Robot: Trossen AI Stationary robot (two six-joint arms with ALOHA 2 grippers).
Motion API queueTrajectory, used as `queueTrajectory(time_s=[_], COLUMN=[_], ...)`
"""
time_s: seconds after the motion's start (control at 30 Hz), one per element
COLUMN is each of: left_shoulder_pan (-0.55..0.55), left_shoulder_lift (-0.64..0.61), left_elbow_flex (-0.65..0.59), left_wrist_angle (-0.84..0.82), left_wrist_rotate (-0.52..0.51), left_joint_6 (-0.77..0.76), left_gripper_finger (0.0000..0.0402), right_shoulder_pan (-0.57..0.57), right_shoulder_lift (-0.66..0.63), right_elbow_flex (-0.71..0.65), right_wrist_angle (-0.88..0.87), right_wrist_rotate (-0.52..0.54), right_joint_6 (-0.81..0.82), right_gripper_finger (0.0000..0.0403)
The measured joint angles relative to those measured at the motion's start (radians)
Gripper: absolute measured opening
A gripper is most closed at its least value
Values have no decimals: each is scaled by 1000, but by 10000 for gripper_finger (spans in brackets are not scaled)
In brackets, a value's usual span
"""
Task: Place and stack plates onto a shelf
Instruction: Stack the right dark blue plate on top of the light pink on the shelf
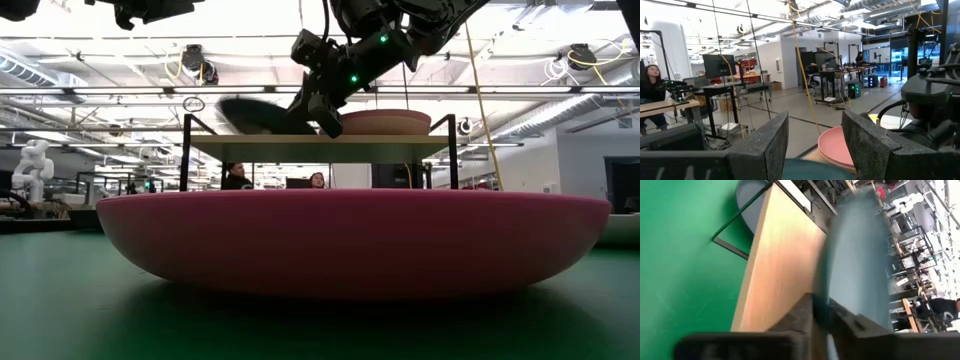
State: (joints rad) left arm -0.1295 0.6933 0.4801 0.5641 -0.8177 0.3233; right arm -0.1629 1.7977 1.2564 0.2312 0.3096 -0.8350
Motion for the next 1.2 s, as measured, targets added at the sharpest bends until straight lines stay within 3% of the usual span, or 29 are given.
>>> queueTrajectory(time_s=[0.2,0.47,0.7,1.07,1.2], left_shoulder_pan=[0,0,0,0,0], left_shoulder_lift=[0,0,0,0,10], left_elbow_flex=[0,0,-1,-1,-1], left_wrist_angle=[0,-6,-80,-159,-157], left_wrist_rotate=[0,0,0,14,27], left_joint_6=[0,-2,-71,-176,-177], left_gripper_finger=[191,191,191,191,191], right_shoulder_pan=[38,123,131,96,97], right_shoulder_lift=[-1,-29,-139,-383,-448], right_elbow_flex=[0,0,0,-3,-73], right_wrist_angle=[18,119,-111,-554,-595], right_wrist_rotate=[8,112,244,245,240], right_joint_6=[-93,-204,-114,238,273], right_gripper_finger=[4,2,1,1,0])
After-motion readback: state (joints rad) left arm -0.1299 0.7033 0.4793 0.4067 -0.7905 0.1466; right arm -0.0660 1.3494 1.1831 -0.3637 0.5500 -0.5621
